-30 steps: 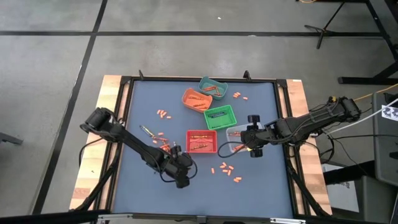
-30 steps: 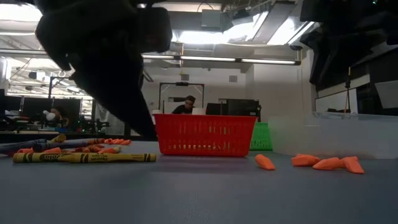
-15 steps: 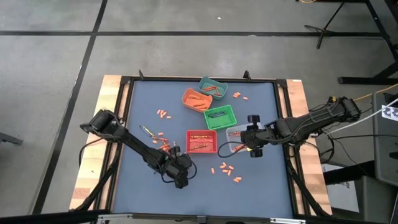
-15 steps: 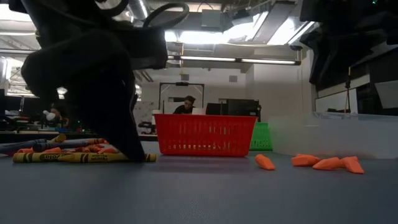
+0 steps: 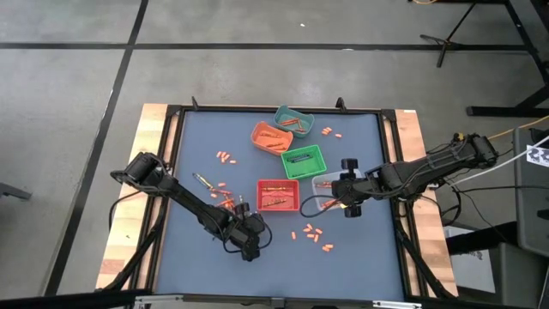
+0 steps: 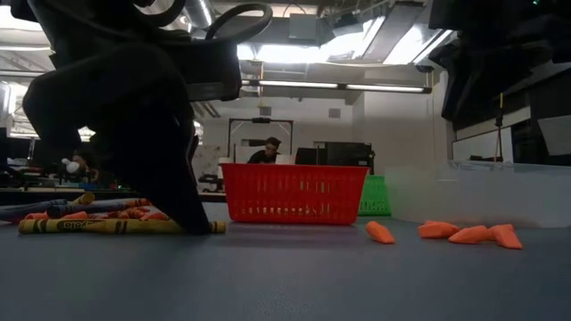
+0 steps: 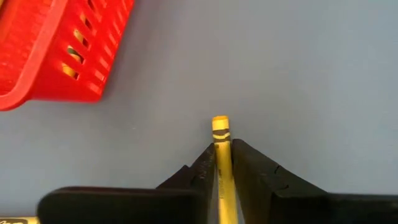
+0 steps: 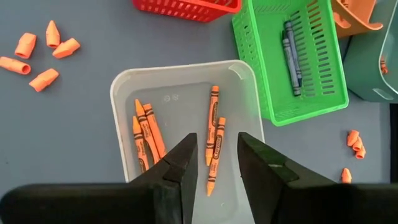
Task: Sort crayons
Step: Put the yellow crayon into the red bin
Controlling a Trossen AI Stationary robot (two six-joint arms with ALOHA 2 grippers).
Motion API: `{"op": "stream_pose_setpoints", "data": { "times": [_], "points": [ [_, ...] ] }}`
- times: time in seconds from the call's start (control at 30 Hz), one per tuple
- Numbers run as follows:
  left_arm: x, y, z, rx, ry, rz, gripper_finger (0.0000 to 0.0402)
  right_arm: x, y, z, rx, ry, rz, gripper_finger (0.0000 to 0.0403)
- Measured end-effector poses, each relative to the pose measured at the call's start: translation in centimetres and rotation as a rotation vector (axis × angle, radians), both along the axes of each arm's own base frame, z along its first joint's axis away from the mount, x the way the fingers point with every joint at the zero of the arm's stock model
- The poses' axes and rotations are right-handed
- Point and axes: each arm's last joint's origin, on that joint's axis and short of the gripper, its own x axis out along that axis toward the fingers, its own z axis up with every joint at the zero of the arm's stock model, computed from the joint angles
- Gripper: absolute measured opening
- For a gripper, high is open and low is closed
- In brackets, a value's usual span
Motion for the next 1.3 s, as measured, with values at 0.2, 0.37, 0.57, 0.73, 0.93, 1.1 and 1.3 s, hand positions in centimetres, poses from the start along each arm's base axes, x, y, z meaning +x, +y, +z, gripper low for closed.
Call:
{"op": "stream_pose_setpoints", "data": {
  "times": [0.2, 0.37, 0.57, 0.73, 0.93, 1.1, 1.3],
  "points": [
    [0.1, -0.1, 0.0, -0.012, -0.009, -0.003, 0.0025, 0.0, 0.0, 0.0, 0.0, 0.001, 0.0, 0.0113],
    [0.1, 0.0, 0.4, -0.027, -0.016, -0.006, 0.0021, 0.0, 0.0, 0.0, 0.0, 0.0, 0.0, 0.0113],
    [0.9, -0.1, 1.6, -0.056, -0.045, -0.022, 0.002, 0.0, 0.0, 0.0, 0.0, 0.0, 0.0, 0.0113],
    [2.5, -0.1, 3.5, -0.071, -0.092, -0.076, 0.002, 0.0, 0.0, 0.0, 0.001, -0.002, 0.0, 0.0113],
    [4.6, 0.8, 6.0, -0.034, -0.165, -0.125, 0.002, 0.0, 0.0, 0.0, 0.001, -0.003, 0.0, 0.0113],
    [6.2, 2.4, 7.6, 0.016, -0.207, -0.152, 0.002, 0.0, 0.0, 0.0, 0.001, -0.004, 0.0, 0.0113],
    [7.2, 5.2, 8.1, 0.085, -0.206, -0.158, 0.002, 0.0, 0.0, 0.0, 0.001, -0.004, 0.0, 0.0113]
  ]
}}
